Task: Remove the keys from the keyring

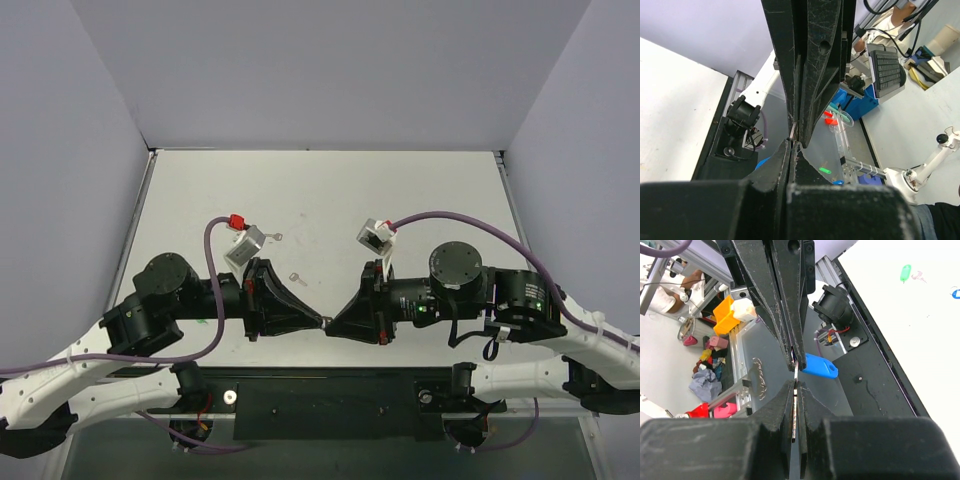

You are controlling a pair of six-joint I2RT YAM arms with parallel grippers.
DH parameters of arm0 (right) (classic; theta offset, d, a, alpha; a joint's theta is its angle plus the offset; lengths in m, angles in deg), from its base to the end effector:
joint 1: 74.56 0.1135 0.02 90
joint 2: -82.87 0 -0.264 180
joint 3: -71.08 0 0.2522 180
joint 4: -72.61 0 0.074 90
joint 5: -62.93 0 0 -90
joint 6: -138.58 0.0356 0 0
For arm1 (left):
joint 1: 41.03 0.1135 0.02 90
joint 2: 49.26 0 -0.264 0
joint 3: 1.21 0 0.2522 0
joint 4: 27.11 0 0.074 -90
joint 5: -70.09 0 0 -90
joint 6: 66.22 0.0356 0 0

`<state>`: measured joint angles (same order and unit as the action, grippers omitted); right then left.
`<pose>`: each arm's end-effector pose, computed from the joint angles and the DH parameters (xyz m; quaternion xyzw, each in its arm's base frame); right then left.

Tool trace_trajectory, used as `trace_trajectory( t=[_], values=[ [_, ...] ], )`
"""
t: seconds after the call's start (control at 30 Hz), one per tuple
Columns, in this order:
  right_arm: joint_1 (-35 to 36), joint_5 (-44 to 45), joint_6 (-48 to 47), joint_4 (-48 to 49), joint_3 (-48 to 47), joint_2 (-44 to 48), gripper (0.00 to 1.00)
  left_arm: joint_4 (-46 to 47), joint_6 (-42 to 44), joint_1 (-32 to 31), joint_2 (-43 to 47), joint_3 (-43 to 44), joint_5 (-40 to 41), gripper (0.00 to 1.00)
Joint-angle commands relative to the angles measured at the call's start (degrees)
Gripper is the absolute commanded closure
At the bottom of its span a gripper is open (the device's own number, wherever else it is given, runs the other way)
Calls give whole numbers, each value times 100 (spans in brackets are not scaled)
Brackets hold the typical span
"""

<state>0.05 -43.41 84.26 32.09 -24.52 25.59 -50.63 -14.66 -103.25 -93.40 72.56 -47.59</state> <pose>0.0390 0.1793 0.4878 -0.3306 0.6396 0.6218 0.3082 0.0575 -0.1446 0.4333 0.3078 0.5984 -0.6580 0.3379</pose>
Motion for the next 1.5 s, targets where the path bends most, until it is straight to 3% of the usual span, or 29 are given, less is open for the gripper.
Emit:
trace_trajectory(
  t=[0.0,0.3,0.5,0.53,0.57,0.67,0.7,0.83,1.03,1.27,1.47],
  values=[
    [10,-159,-289,-267,-481,-196,100,-544,275,-19,-95,310,-272,100],
    [27,-554,-878,-1224,-1122,-635,100,-1071,416,-19,-490,521,-1221,100],
    [19,-458,-1055,-1411,-1273,-785,100,-1160,425,-19,-561,538,-1082,100],
    [19,-327,-1037,-1411,-1273,-794,94,-1142,416,-19,-526,521,-942,100],
    [19,-257,-1028,-1402,-1281,-776,79,-1064,372,-19,-499,495,-854,100],
    [19,444,-862,-1218,-1255,-592,65,-896,249,-19,-307,372,-284,100],
    [1,595,-739,-1034,-1159,-522,54,-800,205,-19,-271,336,-212,100],
    [-17,1588,-371,-366,-694,92,40,-423,21,-19,-60,196,359,100],
    [-17,2732,421,1707,923,1068,24,394,-558,-19,116,3,1326,100],
    [-25,2627,589,2377,1285,1070,27,1361,-1192,-19,28,-226,1995,100],
    [-17,2574,615,2483,1241,938,44,1740,-1386,-19,-51,-402,2109,100]
  ],
)
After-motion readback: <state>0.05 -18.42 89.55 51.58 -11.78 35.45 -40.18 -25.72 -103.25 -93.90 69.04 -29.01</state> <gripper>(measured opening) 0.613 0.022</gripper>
